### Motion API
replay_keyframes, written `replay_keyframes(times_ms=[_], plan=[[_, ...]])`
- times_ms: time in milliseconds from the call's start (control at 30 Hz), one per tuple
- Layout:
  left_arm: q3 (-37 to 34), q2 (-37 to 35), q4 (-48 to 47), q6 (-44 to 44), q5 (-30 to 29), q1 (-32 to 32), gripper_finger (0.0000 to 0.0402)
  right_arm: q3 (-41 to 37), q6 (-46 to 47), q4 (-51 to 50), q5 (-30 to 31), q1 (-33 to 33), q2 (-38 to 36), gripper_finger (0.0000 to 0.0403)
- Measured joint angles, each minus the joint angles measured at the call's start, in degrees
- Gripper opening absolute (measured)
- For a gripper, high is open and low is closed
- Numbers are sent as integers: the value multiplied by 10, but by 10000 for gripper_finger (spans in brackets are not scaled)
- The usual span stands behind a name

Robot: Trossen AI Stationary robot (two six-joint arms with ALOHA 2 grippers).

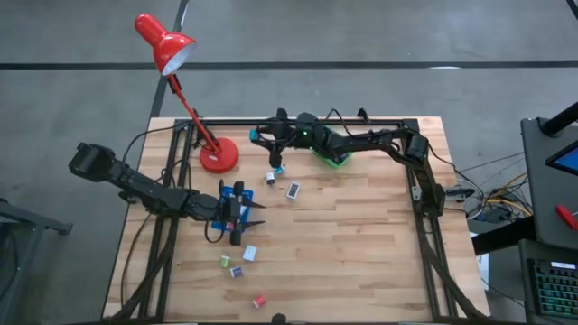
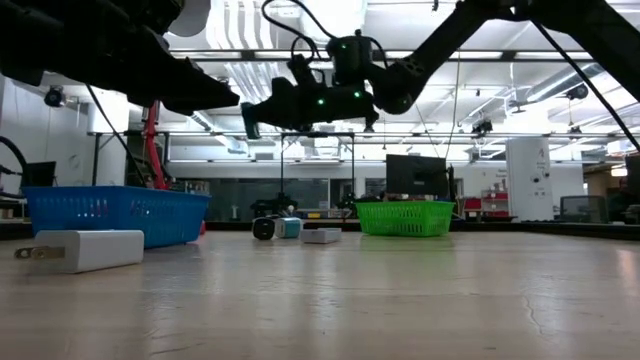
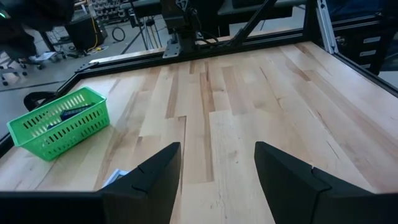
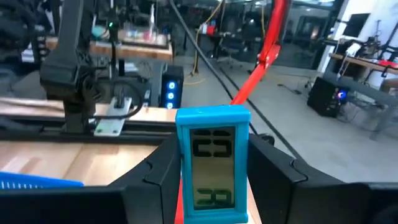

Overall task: Pick & Place Office items
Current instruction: Put the light blue digital clock into the green basket

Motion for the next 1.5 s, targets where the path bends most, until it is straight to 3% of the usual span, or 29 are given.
replay_keyframes(times_ms=[400, 767, 1200, 1500], plan=[[0, 0, 0, 0, 0, 0, 209, -130, 63, 206, 79, -1, 0, 140], [0, 0, 0, 0, 0, 0, 209, -236, 44, 231, 209, -3, -68, 140], [0, 0, 1, -2, 4, 0, 209, -420, 33, 210, 299, -31, -225, 140], [0, 0, 13, 0, 7, 0, 209, -453, 53, 30, 297, -56, -319, 140]])
